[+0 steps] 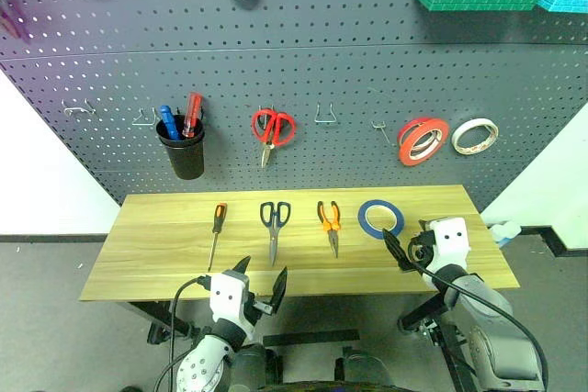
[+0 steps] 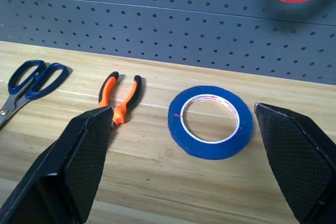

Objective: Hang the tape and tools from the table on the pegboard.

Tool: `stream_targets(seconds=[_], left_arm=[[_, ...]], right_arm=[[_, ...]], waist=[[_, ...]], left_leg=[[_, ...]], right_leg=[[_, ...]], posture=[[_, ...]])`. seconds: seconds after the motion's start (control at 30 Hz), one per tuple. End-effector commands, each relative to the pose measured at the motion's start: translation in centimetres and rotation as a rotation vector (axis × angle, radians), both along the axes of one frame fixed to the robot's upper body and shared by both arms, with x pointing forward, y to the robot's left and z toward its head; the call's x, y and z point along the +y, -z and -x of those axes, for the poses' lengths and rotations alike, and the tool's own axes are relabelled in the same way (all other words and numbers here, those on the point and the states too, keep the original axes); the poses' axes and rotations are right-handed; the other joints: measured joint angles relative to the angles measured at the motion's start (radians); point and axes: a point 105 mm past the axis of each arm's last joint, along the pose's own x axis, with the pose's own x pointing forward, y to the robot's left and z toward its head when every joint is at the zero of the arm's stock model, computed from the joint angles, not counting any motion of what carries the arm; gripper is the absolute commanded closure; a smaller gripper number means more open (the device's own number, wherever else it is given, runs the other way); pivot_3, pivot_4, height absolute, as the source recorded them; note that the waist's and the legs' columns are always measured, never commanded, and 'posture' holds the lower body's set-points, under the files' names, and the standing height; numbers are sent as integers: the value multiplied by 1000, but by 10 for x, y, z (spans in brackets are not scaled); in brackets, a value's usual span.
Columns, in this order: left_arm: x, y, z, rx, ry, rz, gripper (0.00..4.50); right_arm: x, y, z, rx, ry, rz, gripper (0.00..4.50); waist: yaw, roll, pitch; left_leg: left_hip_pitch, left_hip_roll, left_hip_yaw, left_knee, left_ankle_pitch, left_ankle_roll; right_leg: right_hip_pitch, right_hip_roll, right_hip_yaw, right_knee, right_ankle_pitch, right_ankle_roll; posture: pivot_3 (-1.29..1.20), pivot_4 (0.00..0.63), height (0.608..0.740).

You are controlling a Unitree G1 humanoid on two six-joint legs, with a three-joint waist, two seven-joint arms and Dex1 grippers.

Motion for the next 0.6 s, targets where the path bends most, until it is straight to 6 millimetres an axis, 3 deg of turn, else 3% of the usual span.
stream_targets(seconds=[0.03,0.4,0.6], left_arm=[[-9,-15,-2,-55,33,17,63],[-16,-26,-1,-80,50,38,63],[-54,-34,15,-90,169,67,63]], right_arm=[[-2,-8,-11,-57,2,22,0],[6,-6,-25,-81,-44,20,0],[5,-4,-40,-76,-103,68,0]], waist=[[0,0,0],[0,1,0],[-1,1,0]], left_leg=[[0,0,0,1,0,0],[0,1,0,3,0,2],[-1,1,0,8,-2,3]], right_leg=[[0,0,0,0,0,0],[0,0,0,3,0,0],[1,0,0,5,0,0]], posture=[[-74,0,740],[-72,0,740],[-57,0,740]])
